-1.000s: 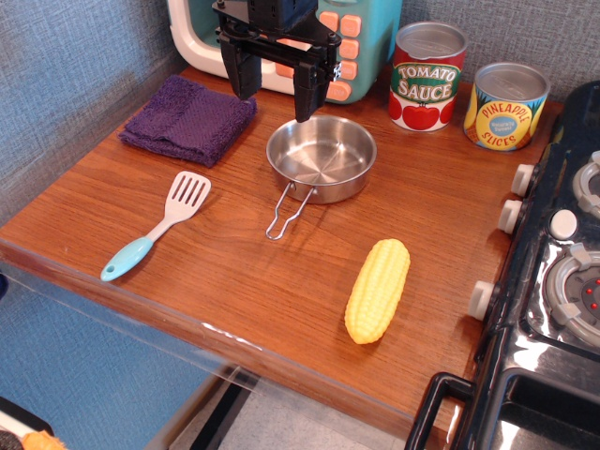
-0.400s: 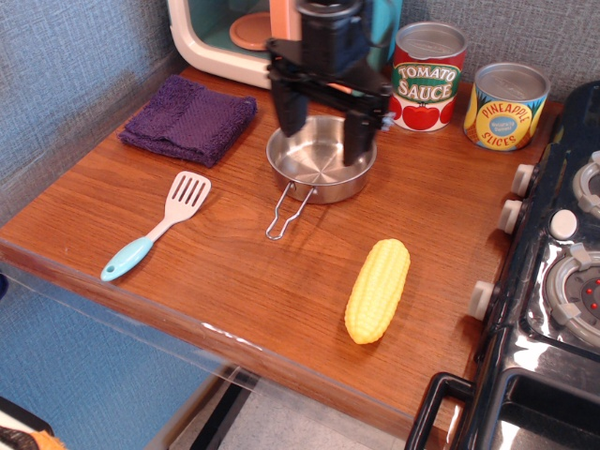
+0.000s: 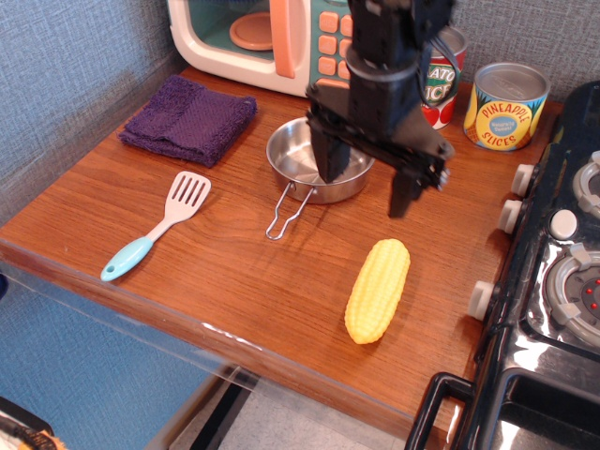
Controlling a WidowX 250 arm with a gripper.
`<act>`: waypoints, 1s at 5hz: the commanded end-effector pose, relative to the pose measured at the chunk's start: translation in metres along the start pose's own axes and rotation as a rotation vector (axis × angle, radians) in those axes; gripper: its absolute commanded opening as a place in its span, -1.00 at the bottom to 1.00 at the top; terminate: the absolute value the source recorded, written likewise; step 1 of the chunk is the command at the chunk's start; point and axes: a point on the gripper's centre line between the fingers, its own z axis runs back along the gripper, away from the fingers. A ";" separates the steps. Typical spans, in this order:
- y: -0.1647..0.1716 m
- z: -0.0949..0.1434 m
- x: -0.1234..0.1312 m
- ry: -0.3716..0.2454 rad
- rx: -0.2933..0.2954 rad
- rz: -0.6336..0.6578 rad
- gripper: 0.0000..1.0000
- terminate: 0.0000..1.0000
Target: Place the corn on the purple rag.
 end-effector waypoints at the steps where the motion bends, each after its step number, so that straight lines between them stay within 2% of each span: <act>1: -0.031 -0.017 -0.008 -0.009 0.004 0.064 1.00 -1.00; 2: -0.035 -0.034 -0.018 0.081 -0.007 0.083 1.00 -1.00; 3: -0.031 -0.044 -0.026 0.145 0.017 0.100 1.00 -1.00; 4: -0.029 -0.052 -0.027 0.172 0.041 0.112 1.00 -1.00; 5: -0.028 -0.058 -0.027 0.171 0.047 0.118 -1.00 -1.00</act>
